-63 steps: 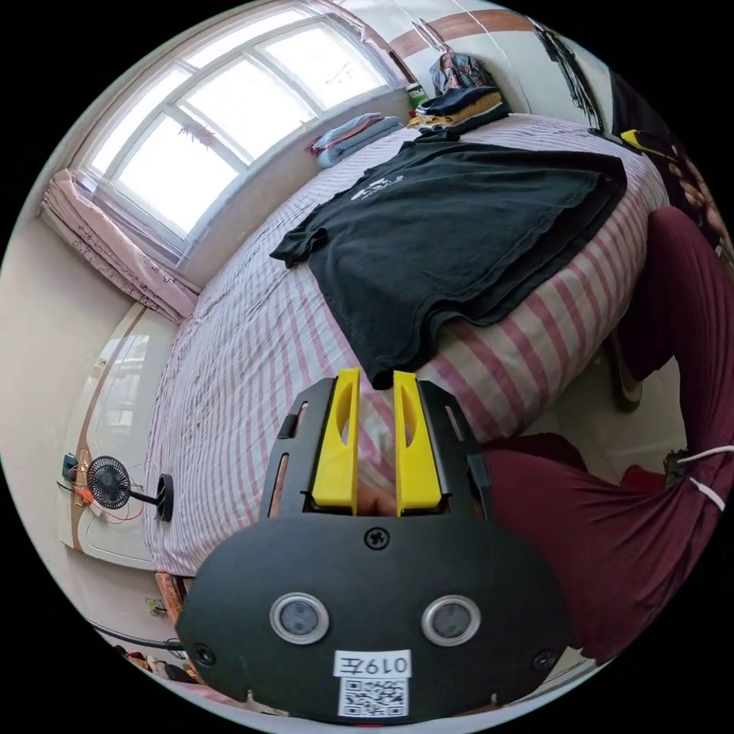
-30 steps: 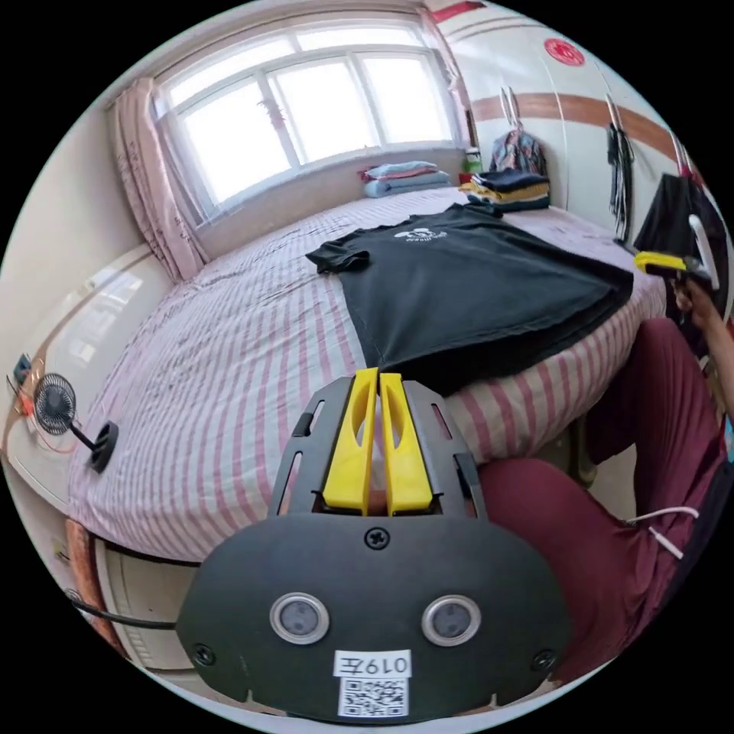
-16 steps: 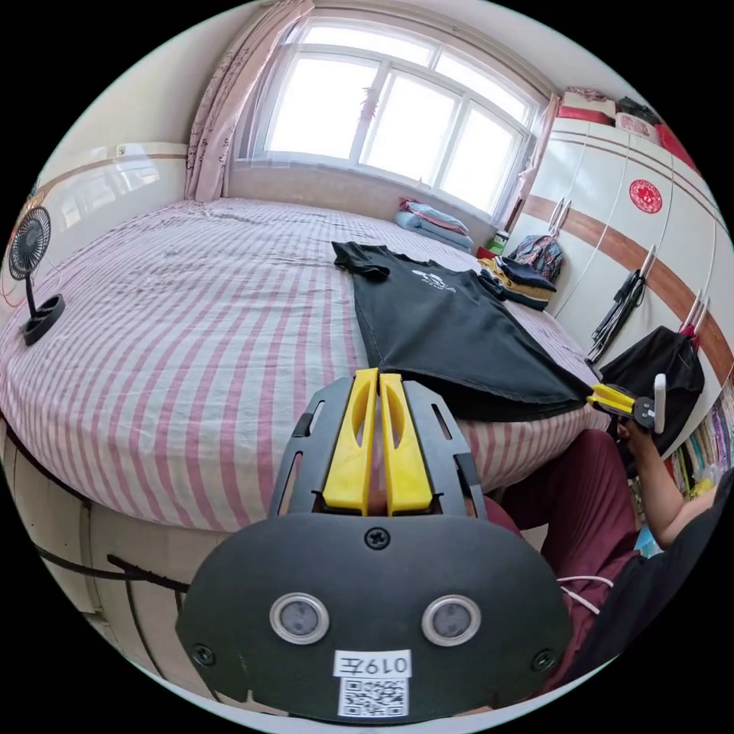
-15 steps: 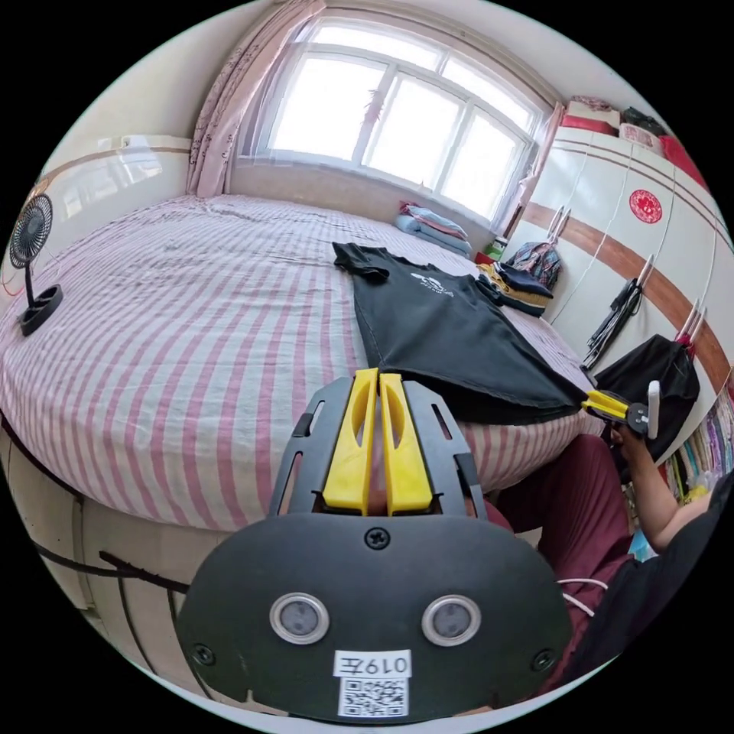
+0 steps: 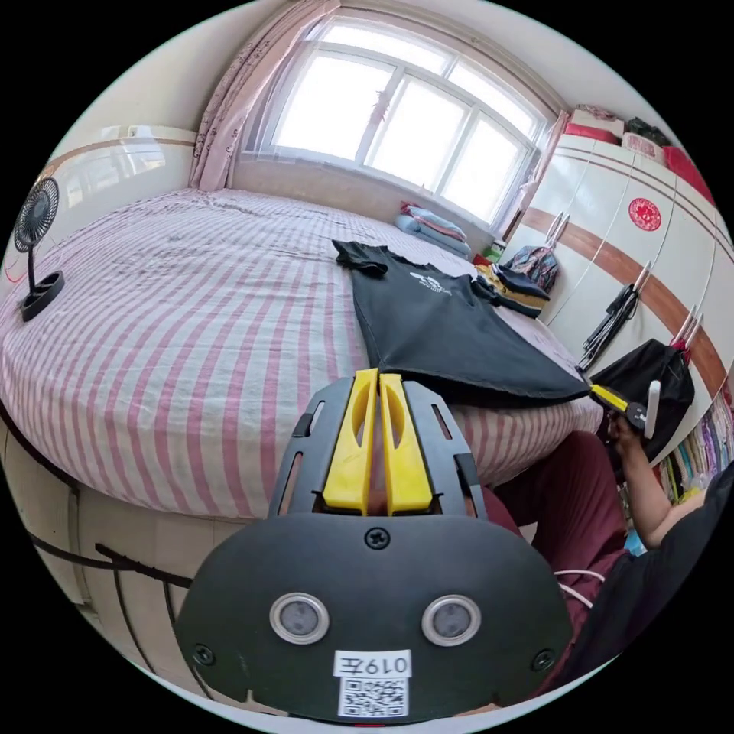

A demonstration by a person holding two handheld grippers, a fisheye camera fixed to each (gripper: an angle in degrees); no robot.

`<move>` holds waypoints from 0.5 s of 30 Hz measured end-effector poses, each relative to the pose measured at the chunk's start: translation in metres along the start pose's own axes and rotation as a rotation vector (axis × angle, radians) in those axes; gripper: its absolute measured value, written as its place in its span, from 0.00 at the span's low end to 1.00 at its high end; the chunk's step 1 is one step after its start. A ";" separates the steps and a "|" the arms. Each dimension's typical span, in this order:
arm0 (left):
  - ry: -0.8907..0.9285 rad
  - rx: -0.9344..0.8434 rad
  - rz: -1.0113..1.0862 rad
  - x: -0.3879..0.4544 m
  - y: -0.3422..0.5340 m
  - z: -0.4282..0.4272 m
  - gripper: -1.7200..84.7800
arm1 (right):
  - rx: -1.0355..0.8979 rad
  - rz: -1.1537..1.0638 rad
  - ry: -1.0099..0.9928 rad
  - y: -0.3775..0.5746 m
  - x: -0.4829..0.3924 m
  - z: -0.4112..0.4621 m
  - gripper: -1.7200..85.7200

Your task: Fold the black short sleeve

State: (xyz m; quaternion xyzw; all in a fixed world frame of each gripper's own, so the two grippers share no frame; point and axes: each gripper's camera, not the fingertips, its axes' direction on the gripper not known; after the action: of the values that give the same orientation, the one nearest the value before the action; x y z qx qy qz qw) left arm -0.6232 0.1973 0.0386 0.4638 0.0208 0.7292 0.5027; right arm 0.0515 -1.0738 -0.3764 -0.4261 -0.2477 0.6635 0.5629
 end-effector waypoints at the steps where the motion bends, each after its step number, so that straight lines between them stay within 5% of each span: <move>1: -0.001 -0.014 0.000 0.000 0.001 0.003 0.03 | -0.003 0.041 -0.044 0.004 0.009 0.003 0.01; 8: -0.007 0.026 0.000 0.011 -0.004 -0.006 0.03 | 0.038 0.209 -0.170 0.022 0.043 -0.003 0.01; 15: -0.043 -0.032 0.038 0.025 -0.001 0.002 0.03 | -0.041 0.076 -0.134 0.024 0.039 0.005 0.01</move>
State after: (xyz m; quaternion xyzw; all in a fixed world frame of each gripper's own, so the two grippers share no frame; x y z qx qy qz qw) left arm -0.6228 0.2158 0.0562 0.4717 -0.0107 0.7286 0.4965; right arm 0.0342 -1.0412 -0.4048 -0.4013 -0.2818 0.7063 0.5106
